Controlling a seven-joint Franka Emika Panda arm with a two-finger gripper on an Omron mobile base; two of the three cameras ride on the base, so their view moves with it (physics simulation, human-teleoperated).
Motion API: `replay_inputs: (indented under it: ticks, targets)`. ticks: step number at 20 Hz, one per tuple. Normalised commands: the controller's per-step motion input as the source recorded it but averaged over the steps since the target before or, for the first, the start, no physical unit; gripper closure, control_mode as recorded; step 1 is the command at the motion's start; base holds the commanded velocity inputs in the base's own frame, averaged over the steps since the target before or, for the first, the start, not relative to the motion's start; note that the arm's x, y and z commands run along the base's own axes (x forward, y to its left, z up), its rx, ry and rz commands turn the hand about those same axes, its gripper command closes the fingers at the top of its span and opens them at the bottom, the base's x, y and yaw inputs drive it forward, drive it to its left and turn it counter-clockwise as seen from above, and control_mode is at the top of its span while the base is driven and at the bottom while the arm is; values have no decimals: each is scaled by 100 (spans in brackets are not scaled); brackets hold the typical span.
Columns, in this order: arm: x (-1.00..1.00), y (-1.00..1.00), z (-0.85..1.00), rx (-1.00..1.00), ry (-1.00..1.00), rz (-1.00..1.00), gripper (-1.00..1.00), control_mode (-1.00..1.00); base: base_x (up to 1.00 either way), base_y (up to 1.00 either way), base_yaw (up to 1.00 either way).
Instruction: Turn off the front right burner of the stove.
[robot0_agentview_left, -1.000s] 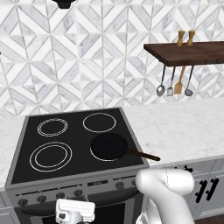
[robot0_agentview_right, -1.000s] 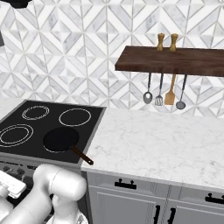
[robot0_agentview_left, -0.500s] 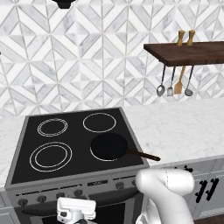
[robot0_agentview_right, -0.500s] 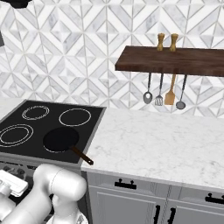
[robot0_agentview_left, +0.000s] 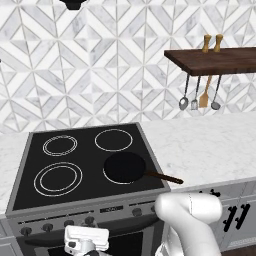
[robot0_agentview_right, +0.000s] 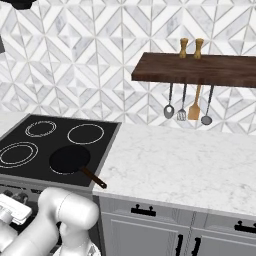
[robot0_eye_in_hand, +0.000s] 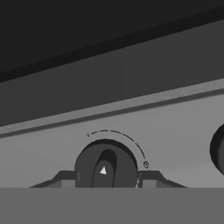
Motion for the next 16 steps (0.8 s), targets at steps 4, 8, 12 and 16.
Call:
replay_inputs:
  ticks: [4,8,12,16]
  targets:
    - [0,0,0,15,0,-3,100,-100,0,0,0]
    - [0,-8,2,45,0,-12,100,-100,0,0,0]
    - [-2,-19,8,55,0,-15,100,-100,0,0,0]
    - [-3,-25,16,64,0,-15,100,-100,0,0,0]
